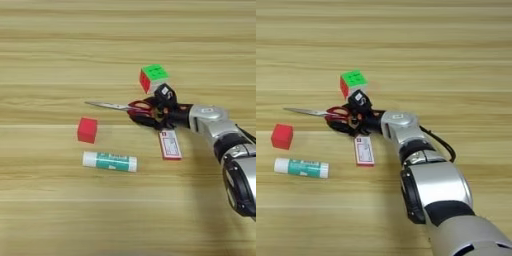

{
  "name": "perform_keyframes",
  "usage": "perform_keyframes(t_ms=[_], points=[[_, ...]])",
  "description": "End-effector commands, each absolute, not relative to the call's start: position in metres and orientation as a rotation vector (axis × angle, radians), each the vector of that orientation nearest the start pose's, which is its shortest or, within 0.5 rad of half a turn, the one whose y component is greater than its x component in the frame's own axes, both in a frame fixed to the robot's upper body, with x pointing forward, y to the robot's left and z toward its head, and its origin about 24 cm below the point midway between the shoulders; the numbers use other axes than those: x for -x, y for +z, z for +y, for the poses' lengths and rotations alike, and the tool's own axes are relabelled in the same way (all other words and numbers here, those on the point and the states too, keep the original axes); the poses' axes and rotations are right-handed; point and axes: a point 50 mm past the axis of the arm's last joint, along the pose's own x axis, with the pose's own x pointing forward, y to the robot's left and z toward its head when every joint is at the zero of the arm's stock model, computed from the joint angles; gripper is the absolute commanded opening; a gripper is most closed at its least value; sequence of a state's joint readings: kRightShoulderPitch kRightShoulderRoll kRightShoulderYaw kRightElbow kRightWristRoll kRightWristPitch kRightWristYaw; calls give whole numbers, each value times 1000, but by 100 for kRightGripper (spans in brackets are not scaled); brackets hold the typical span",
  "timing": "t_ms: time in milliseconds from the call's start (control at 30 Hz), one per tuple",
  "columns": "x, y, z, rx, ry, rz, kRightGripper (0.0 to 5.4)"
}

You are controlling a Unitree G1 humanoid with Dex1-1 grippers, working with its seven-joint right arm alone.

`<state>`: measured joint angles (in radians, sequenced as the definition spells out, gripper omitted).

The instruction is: Move the objects on the table

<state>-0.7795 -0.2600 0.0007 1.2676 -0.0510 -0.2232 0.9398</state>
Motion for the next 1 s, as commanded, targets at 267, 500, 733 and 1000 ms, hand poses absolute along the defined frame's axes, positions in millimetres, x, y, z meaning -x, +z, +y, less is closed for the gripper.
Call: perform_keyframes(t_ms=[267,500,733,1000], points=[[-361,71,-140,249,1014,165,393],[-355,67,-132,266,1057,157,393],[-350,57,-127,260,1071,193,393],[-344,47,-121,257,1097,223,393]])
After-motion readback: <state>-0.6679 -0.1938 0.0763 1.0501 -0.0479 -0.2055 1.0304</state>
